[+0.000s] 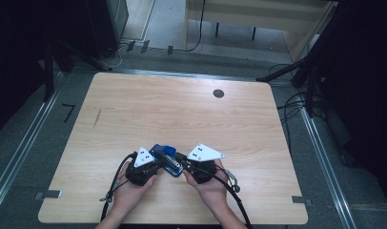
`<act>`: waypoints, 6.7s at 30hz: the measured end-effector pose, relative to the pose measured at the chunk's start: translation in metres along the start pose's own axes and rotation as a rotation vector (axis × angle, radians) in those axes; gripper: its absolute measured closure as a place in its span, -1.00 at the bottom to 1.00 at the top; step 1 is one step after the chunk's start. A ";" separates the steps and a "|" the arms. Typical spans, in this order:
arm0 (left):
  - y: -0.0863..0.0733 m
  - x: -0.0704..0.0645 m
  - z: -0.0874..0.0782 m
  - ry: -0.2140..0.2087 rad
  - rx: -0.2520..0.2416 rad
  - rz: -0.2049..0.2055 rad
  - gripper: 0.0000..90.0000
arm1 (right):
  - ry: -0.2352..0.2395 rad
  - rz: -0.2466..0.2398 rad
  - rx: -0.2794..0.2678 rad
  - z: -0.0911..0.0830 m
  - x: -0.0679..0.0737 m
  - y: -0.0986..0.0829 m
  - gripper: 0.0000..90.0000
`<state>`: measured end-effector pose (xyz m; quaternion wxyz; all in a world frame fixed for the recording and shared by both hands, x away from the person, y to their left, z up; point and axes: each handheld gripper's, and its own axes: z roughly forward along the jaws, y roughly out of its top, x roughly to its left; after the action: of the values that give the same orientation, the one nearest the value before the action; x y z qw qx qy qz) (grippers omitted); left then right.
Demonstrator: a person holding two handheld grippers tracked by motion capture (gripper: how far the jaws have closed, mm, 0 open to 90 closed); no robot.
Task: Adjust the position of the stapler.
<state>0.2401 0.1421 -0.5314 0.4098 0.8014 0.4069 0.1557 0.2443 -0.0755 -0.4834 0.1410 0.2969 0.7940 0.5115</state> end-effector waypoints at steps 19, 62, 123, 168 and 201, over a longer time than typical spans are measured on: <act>0.000 -0.002 0.000 0.013 -0.001 0.018 1.00 | 0.002 -0.038 -0.003 0.008 0.001 0.022 1.00; 0.000 -0.003 0.001 0.022 -0.003 0.032 1.00 | 0.012 -0.074 -0.025 0.039 0.004 0.054 1.00; 0.000 -0.004 0.001 0.023 -0.006 0.040 1.00 | 0.044 -0.114 0.033 0.105 0.001 0.070 1.00; 0.000 -0.003 0.001 0.019 -0.001 0.040 1.00 | 0.043 -0.080 0.193 0.125 -0.007 0.055 1.00; 0.000 -0.003 0.001 0.018 0.002 0.039 1.00 | -0.146 0.027 0.143 -0.039 -0.078 -0.032 0.60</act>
<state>0.2387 0.1393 -0.5313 0.4021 0.8082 0.3949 0.1706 0.2746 -0.1616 -0.5015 0.1698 0.3535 0.8119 0.4324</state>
